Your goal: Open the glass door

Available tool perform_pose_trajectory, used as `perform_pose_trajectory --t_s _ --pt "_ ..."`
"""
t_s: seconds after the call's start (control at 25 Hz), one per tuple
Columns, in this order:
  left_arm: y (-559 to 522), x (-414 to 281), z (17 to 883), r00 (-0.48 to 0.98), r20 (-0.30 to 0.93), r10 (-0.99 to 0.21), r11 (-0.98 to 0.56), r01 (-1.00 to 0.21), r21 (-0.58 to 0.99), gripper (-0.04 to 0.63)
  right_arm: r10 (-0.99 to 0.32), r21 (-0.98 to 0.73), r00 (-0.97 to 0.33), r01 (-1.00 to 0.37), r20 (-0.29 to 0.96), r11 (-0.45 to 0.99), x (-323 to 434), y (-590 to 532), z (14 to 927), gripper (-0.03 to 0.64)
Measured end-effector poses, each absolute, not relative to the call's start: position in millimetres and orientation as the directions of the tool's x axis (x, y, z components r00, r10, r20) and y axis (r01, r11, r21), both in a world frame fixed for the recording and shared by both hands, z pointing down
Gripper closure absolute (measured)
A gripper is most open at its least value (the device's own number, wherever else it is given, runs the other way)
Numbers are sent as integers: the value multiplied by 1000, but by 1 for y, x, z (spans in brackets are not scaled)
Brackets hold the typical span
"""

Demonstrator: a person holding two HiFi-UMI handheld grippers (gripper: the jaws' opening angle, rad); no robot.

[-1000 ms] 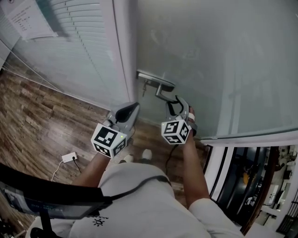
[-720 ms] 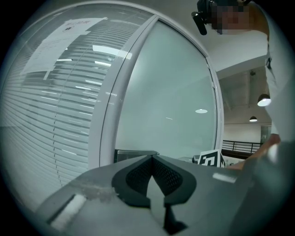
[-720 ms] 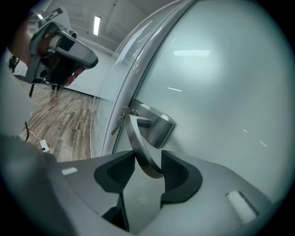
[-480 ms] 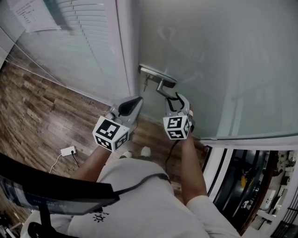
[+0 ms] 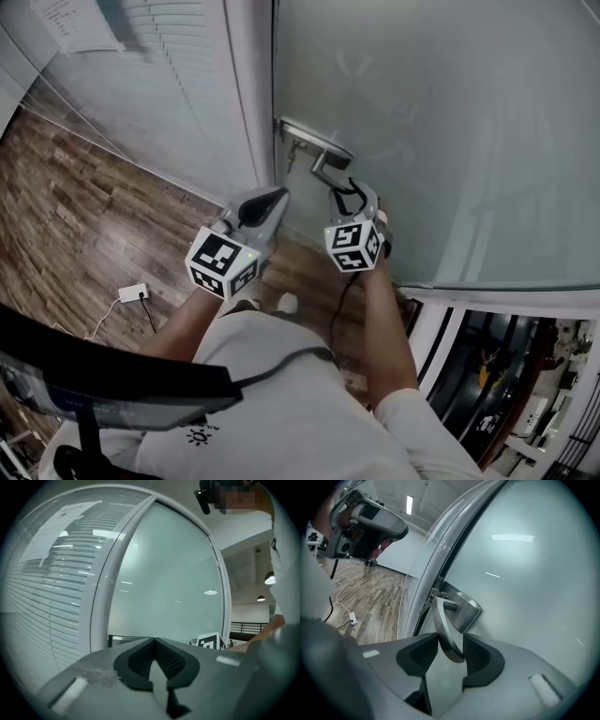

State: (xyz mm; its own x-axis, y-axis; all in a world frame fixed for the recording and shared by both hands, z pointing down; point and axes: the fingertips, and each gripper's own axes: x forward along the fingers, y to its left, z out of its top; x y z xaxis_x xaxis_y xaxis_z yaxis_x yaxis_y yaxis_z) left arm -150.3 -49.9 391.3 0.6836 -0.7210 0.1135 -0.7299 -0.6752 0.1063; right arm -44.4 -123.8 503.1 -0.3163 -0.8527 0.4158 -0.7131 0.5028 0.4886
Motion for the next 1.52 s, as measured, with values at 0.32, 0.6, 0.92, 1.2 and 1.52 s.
perform_pose_trajectory --t_s 0.32,0.6,0.92,1.2,1.52 --pt "-59 -149 400 675 124 -727 -666 -738 108 594 -837 572 -335 -616 432 542 -45 -131 492 443" --pt "-77 -142 410 724 136 -676 -716 -689 111 594 -823 529 -340 -641 455 557 -45 -136 496 437" --pt "-112 -104 399 821 128 -557 -818 -569 86 594 -822 514 -314 -659 476 549 -34 -161 493 436" --pt "-156 -73 398 876 131 -463 -875 -476 91 594 -818 477 -290 -696 497 536 -7 -212 495 436" --pt "-140 -63 405 913 132 -386 -913 -398 88 594 -837 484 -246 -722 489 494 4 -227 496 436"
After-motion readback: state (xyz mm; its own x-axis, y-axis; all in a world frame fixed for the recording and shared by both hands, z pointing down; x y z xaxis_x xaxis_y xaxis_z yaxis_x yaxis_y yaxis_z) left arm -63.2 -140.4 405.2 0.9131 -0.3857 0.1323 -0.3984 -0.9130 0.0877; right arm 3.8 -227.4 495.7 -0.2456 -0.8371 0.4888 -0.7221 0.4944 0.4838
